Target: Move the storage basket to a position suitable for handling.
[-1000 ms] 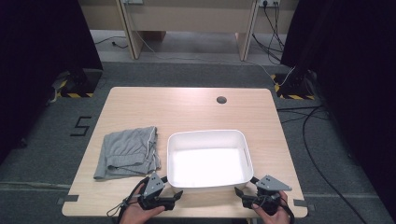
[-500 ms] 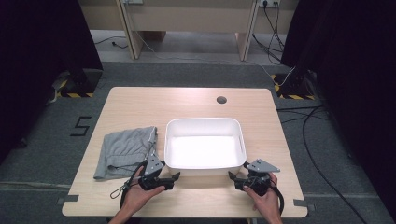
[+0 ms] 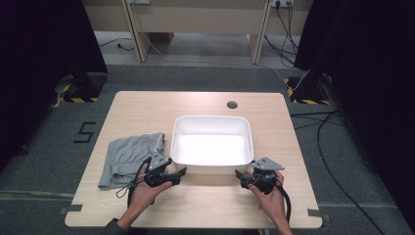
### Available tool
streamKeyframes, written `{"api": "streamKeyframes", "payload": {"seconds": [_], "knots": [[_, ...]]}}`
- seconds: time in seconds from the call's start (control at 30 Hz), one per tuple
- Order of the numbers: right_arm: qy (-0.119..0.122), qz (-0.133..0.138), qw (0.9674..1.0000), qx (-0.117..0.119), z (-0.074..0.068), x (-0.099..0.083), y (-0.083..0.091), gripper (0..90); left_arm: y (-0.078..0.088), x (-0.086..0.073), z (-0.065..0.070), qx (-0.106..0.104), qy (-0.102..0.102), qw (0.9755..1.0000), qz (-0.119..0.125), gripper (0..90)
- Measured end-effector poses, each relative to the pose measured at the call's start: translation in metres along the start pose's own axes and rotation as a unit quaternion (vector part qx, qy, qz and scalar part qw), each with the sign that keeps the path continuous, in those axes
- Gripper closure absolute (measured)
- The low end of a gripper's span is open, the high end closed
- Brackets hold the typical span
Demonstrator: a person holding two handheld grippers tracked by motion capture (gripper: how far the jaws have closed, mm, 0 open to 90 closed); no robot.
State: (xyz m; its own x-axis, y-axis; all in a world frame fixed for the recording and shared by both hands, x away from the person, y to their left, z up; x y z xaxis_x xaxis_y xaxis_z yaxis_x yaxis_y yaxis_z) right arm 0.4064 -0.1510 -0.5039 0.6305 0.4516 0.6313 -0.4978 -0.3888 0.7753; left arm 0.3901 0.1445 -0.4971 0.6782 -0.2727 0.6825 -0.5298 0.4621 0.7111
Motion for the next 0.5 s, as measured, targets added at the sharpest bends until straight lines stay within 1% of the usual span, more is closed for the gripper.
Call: {"api": "streamKeyframes", "payload": {"seconds": [0.13, 0.17, 0.2, 0.27, 0.3, 0.37, 0.4, 0.43, 0.47, 0.5], "knots": [[-0.005, -0.001, 1.0000, 0.000, 0.001, 0.003, -0.002, 27.5, -0.002, 0.002, -0.001, 0.003, 0.003, 1.0000, 0.001, 28.7], [-0.002, 0.002, 1.0000, 0.000, 0.002, 0.003, -0.003, 27.6, -0.002, 0.002, -0.002, 0.000, 0.005, 1.0000, 0.001, 29.1], [-0.006, 0.001, 1.0000, 0.000, 0.002, 0.003, -0.003, 28.1, -0.001, 0.001, -0.001, -0.005, 0.007, 1.0000, 0.002, 29.1], [-0.017, 0.008, 0.9998, 0.004, 0.001, 0.002, 0.000, 28.9, 0.003, -0.001, 0.002, -0.015, 0.002, 0.9999, 0.000, 27.4], [-0.017, 0.010, 0.9998, 0.006, 0.000, 0.002, 0.002, 28.6, 0.006, -0.003, 0.002, -0.016, -0.002, 0.9999, -0.002, 26.4], [-0.023, 0.011, 0.9996, 0.010, -0.001, -0.003, 0.006, 27.5, 0.013, -0.007, -0.001, -0.013, -0.002, 0.9999, -0.005, 25.5], [-0.023, 0.011, 0.9996, 0.010, -0.001, -0.003, 0.006, 27.5, 0.013, -0.007, -0.001, -0.013, -0.002, 0.9999, -0.005, 25.2], [-0.031, -0.001, 0.9994, 0.016, -0.005, -0.011, 0.008, 26.6, 0.021, -0.010, -0.007, -0.008, -0.001, 1.0000, -0.005, 25.2], [-0.024, -0.006, 0.9995, 0.018, -0.007, -0.015, 0.008, 26.7, 0.024, -0.011, -0.011, -0.003, 0.000, 1.0000, -0.003, 25.1], [-0.025, -0.008, 0.9994, 0.021, -0.009, -0.019, 0.008, 26.7, 0.028, -0.012, -0.016, 0.002, 0.002, 1.0000, -0.004, 25.1]]}}
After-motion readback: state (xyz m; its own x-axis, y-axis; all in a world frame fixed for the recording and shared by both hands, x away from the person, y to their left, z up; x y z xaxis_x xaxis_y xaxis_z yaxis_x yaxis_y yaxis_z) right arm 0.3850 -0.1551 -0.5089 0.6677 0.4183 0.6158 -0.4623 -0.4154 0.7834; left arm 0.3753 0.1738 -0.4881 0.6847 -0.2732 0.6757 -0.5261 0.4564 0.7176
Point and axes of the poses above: each handheld gripper's, and its own axes: y roughly backward along the jaws, x roughly out of its top, z roughly to its right, the point moved 6 cm from there along -y, roughly forward along the jaws, and after that the axes turned 13 degrees about -z, right-handed, at the moved point
